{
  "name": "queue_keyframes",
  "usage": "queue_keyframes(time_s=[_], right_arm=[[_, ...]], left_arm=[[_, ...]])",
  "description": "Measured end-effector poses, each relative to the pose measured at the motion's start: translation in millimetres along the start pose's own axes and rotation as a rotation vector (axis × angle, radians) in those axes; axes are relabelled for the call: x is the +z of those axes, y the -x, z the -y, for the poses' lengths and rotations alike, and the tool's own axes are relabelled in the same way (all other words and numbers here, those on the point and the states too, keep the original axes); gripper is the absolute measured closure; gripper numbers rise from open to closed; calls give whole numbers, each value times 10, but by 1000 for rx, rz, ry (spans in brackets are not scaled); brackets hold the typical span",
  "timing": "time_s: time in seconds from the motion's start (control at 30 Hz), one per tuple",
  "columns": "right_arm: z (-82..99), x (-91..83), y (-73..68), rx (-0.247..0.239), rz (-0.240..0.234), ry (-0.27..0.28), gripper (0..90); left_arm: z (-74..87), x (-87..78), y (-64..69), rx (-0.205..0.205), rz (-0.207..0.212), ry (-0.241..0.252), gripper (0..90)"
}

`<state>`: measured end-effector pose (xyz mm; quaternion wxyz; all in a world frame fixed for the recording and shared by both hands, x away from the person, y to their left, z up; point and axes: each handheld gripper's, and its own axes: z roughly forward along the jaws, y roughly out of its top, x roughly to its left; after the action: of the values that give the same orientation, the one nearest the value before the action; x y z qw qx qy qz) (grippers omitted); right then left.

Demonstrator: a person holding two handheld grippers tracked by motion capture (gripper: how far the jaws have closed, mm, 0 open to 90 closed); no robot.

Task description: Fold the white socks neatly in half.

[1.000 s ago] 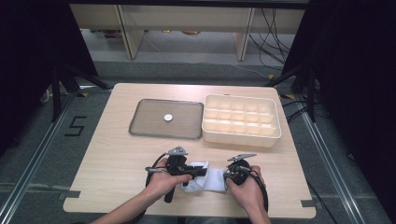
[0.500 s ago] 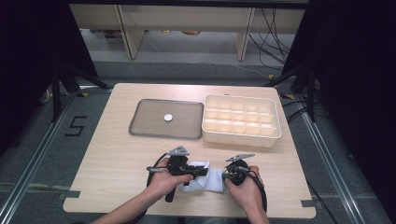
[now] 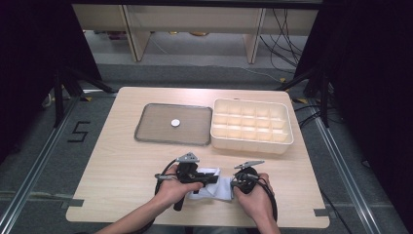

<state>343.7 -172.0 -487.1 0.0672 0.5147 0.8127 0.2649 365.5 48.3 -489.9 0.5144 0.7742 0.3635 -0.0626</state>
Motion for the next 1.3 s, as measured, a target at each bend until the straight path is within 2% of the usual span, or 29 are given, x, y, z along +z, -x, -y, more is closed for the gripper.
queue_keyframes(time_s=[0.03, 0.07, 0.13, 0.17, 0.2, 0.23, 0.27, 0.3, 0.33, 0.43, 0.47, 0.53, 0.57, 0.63, 0.8, 0.83, 0.93, 1.03, 1.07, 1.1, 1.13, 1.3], right_arm=[[0, 0, -1, 0, 0, 0, 900], [-5, -1, -20, 9, 25, -1, 900], [-2, 9, -3, 2, 25, 1, 900], [-1, -4, -21, 3, -2, -4, 900], [-1, -4, -21, 3, -2, -4, 900], [0, 12, 0, -29, 5, 8, 900], [-4, 12, -25, 5, -4, 1, 900], [-4, 12, -25, 5, -4, 1, 900], [-3, 18, -24, 1, 22, -1, 900], [-4, 13, -38, -16, 26, 1, 900], [-11, 10, -44, -8, 3, -2, 900], [-11, 15, -42, -7, -3, -1, 900], [-12, 15, -45, -10, 29, -5, 900], [-14, 13, -54, -6, 11, 0, 900], [-14, 20, -60, -4, 12, 0, 900], [-14, 20, -61, -5, 12, 1, 900], [-17, 16, -59, -10, 13, -3, 900], [-18, 18, -63, -18, 17, 7, 900], [-22, 16, -80, 0, 16, 5, 900], [-22, 16, -80, 0, 16, 5, 900], [-25, 25, -61, -24, 0, 4, 900], [-23, 32, -62, -16, 6, 1, 900]], left_arm=[[-2, 3, 0, 0, 3, -1, 818], [-6, 3, -1, 2, 7, -2, 818], [-8, 3, 1, 3, 5, -2, 818], [-8, 9, 2, -1, 11, 1, 818], [-8, 9, 2, -1, 11, 1, 818], [-7, 9, 3, -2, 2, 1, 818], [-3, 14, 0, 3, -7, 2, 818], [-3, 14, 0, 3, -7, 2, 818], [-2, 16, -8, 5, 1, -3, 818], [7, 29, -7, 1, 1, -9, 817], [10, 38, -4, -1, -1, -7, 817], [13, 47, -6, 4, -9, -7, 817], [13, 47, -13, 8, -3, -13, 817], [17, 56, -14, 1, 4, -15, 817], [34, 86, -27, -1, 2, -25, 815], [41, 94, -19, 0, -12, -20, 815], [49, 117, -25, 6, 3, -34, 813], [53, 127, -17, 4, -7, -34, 809], [56, 140, -12, 5, -14, -30, 808], [56, 140, -12, 5, -14, -30, 807], [54, 143, -21, 10, -3, -40, 806], [61, 178, -29, 5, -8, -42, 805]])
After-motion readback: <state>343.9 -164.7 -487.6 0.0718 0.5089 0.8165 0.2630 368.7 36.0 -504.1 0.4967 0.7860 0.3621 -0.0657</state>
